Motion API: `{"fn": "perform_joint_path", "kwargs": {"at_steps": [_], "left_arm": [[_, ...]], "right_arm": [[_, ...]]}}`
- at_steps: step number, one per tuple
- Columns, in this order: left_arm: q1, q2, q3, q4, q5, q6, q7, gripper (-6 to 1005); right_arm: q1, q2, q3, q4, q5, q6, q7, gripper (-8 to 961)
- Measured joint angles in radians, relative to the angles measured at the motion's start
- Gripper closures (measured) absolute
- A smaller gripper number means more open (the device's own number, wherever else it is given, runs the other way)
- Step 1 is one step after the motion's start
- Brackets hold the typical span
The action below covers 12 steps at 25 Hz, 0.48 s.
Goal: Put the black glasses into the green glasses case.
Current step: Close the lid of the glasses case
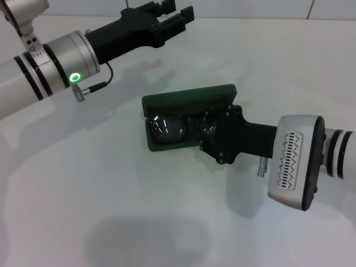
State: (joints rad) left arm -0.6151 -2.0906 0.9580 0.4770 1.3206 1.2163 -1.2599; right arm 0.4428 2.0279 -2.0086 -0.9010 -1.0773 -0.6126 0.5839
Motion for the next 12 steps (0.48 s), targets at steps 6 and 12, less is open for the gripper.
{"fn": "perform_joint_path", "kwargs": {"at_steps": [6, 12], "left_arm": [[-0.006, 0.000, 0.009, -0.003, 0.011, -0.022, -0.009, 452], [-0.080, 0.012, 0.014, 0.002, 0.217, -0.162, -0.190, 451]], "right_arm": [[-0.002, -0.008, 0.042, 0.009, 0.003, -0.122, 0.103, 679], [0.006, -0.056, 0.294, 0.113, -0.066, -0.548, 0.355, 663]]}}
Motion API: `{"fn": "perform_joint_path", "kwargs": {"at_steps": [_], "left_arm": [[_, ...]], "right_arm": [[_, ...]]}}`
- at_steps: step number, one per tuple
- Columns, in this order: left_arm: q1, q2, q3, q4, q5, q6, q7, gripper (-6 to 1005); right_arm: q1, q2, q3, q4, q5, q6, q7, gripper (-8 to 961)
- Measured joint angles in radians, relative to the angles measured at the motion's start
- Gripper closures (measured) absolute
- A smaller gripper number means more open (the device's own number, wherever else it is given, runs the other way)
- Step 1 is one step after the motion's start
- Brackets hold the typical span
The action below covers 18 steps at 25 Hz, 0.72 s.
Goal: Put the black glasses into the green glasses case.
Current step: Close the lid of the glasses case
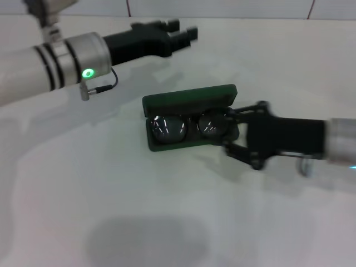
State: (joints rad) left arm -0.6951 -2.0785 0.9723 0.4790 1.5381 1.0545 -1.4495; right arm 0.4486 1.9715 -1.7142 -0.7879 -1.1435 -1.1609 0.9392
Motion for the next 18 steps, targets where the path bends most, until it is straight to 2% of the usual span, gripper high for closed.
{"fn": "perform_joint_path", "kwargs": {"at_steps": [3, 6, 10, 12, 14, 16, 18], "left_arm": [[-0.055, 0.001, 0.000, 0.006, 0.175, -0.060, -0.128, 452], [-0.083, -0.003, 0.001, 0.008, 0.281, -0.083, -0.188, 452], [-0.088, -0.006, 0.026, 0.020, 0.303, -0.084, -0.203, 453], [-0.086, -0.006, 0.034, 0.025, 0.304, -0.085, -0.205, 453], [-0.079, -0.007, 0.030, 0.033, 0.300, -0.085, -0.200, 453], [-0.069, -0.008, 0.025, 0.042, 0.275, -0.086, -0.182, 452], [-0.059, -0.010, 0.025, 0.048, 0.245, -0.086, -0.166, 452]], "right_arm": [[0.047, -0.030, 0.182, 0.128, -0.108, -0.228, 0.137, 654], [0.079, -0.052, 0.353, 0.256, -0.180, -0.367, 0.179, 646], [0.040, -0.061, 0.464, 0.291, -0.203, -0.401, 0.177, 635], [0.013, -0.055, 0.484, 0.276, -0.205, -0.392, 0.167, 629], [0.001, -0.036, 0.489, 0.263, -0.213, -0.372, 0.152, 557], [0.008, -0.012, 0.488, 0.251, -0.234, -0.337, 0.144, 486], [0.033, 0.023, 0.483, 0.234, -0.279, -0.274, 0.142, 414]]}}
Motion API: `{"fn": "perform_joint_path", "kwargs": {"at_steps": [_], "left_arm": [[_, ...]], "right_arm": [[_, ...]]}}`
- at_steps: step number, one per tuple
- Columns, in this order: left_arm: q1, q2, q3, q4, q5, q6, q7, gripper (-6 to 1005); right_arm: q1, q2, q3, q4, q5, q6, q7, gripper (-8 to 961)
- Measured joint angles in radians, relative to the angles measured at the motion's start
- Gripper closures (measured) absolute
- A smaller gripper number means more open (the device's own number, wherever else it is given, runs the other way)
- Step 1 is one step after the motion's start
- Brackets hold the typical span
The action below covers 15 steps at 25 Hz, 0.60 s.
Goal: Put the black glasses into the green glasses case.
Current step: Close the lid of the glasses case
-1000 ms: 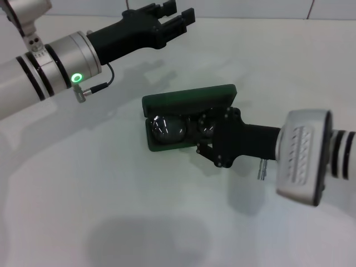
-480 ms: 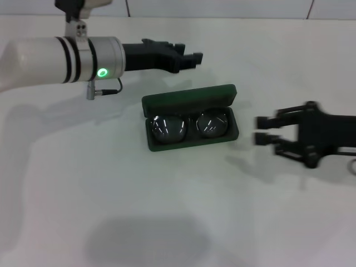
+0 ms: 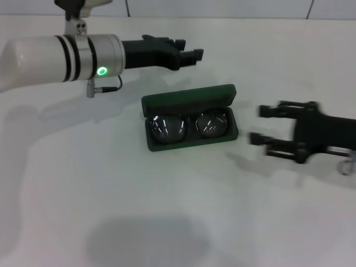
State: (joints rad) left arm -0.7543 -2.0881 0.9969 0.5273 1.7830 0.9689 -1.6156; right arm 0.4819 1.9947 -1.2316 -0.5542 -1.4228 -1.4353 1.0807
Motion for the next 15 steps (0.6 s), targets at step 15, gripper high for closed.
{"fn": "perform_joint_path", "kwargs": {"at_steps": [15], "left_arm": [[0.037, -0.001, 0.008, 0.001, -0.127, 0.013, 0.066, 452]], "right_arm": [[0.205, 0.034, -0.577, -0.039, 0.247, 0.587, 0.004, 363]]}}
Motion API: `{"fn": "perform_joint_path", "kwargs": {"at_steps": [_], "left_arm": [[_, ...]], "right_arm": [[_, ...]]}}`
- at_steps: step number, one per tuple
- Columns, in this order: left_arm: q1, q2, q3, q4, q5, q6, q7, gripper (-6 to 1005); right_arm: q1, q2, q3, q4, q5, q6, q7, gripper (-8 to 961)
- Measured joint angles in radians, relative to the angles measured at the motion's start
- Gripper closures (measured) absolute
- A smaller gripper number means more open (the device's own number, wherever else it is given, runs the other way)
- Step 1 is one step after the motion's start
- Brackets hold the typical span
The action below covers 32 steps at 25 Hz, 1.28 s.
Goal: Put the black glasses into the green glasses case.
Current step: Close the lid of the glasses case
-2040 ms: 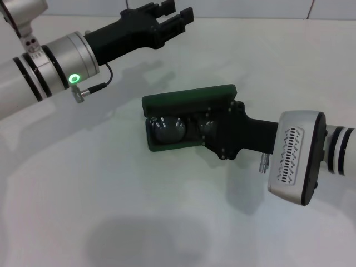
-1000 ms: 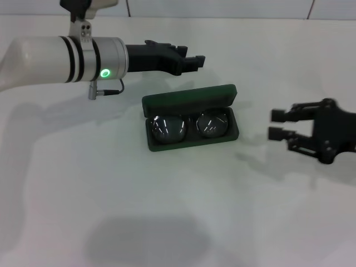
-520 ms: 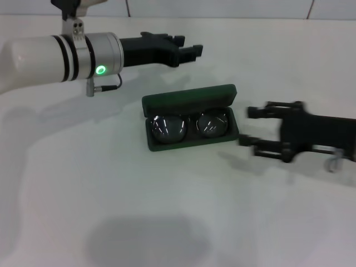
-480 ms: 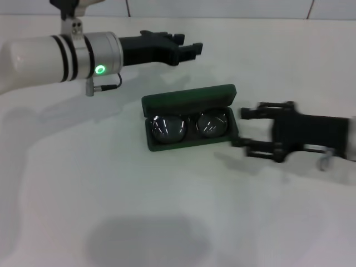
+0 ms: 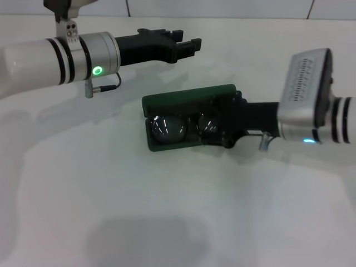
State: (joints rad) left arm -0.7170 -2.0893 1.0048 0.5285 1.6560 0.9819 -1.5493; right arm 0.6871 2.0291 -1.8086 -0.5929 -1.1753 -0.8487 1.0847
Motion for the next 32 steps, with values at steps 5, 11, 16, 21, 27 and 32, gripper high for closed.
{"fn": "perform_joint_path", "kwargs": {"at_steps": [5, 11, 16, 21, 27, 32], "left_arm": [[-0.004, 0.000, 0.001, -0.001, 0.000, 0.000, 0.000, 451], [-0.001, 0.000, 0.002, -0.002, 0.000, 0.000, -0.002, 453], [0.003, 0.000, 0.002, -0.002, 0.000, 0.000, -0.003, 453], [0.008, 0.002, 0.002, -0.002, 0.017, 0.000, -0.010, 452], [0.001, 0.005, 0.003, 0.009, 0.084, 0.000, -0.048, 452], [-0.011, 0.004, 0.003, 0.022, 0.175, -0.006, -0.084, 452]], "right_arm": [[0.017, 0.000, -0.063, -0.002, 0.028, 0.111, 0.013, 360], [-0.002, 0.000, -0.064, -0.018, 0.028, 0.080, 0.015, 357], [-0.077, -0.012, -0.026, -0.091, 0.010, -0.019, 0.010, 354], [-0.163, -0.016, 0.131, -0.133, -0.087, -0.188, 0.010, 351], [-0.247, -0.058, 0.474, -0.064, -0.188, -0.506, 0.017, 348], [-0.303, -0.087, 0.690, 0.010, -0.192, -0.592, 0.017, 345]]}}
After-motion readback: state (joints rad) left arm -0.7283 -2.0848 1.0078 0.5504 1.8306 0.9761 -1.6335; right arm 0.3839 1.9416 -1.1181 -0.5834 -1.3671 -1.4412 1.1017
